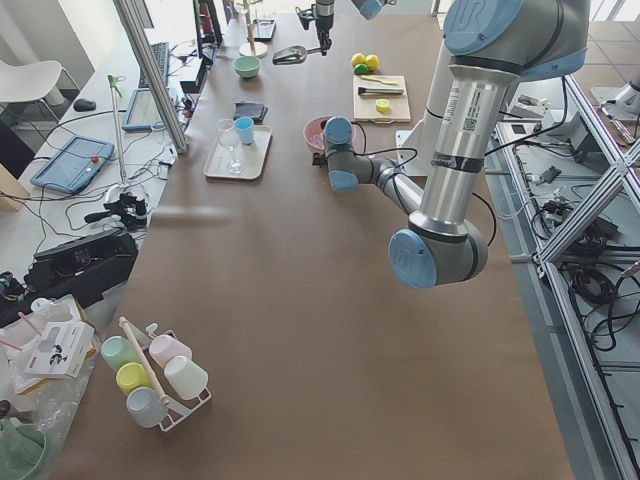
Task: Put ice in cup with scoop
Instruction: 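Grasp and lift the scoop with the right gripper while the left gripper nears the bowl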
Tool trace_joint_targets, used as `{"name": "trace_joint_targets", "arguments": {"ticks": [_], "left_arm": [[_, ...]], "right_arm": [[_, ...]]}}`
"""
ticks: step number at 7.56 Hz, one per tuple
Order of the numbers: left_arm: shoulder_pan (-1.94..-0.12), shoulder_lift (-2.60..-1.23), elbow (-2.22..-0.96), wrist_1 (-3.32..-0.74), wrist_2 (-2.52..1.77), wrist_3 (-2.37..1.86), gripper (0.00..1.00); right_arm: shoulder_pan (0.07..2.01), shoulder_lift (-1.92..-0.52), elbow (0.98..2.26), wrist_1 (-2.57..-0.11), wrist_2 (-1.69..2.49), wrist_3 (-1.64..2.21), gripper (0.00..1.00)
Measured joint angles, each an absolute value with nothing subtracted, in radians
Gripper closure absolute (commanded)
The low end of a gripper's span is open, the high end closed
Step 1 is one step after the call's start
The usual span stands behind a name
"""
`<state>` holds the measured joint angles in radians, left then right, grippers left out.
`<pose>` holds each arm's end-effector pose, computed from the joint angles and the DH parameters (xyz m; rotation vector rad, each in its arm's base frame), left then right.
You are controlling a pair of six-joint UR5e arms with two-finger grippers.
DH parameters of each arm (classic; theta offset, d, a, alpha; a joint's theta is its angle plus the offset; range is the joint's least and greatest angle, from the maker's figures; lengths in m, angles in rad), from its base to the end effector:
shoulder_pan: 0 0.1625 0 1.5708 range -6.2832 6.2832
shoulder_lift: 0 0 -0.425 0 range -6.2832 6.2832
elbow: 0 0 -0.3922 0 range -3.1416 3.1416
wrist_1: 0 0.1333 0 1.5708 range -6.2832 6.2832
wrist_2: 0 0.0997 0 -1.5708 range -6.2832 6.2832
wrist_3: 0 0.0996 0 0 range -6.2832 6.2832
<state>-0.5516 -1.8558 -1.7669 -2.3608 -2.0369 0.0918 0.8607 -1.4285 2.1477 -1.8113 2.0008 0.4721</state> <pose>0.4490 -0.3802 0.3199 1.0078 0.9871 1.2309 -0.2469 -0.4280 0.3593 0.1570 -0.6154 -0.3329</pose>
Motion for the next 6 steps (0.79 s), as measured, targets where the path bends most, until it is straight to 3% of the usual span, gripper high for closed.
{"name": "trace_joint_targets", "arguments": {"ticks": [6], "left_arm": [[-0.476,-1.862,-1.75,-2.488,-1.822,0.091,0.02]], "right_arm": [[0.963,-1.354,2.183,-2.082,2.012,0.017,1.0]]}}
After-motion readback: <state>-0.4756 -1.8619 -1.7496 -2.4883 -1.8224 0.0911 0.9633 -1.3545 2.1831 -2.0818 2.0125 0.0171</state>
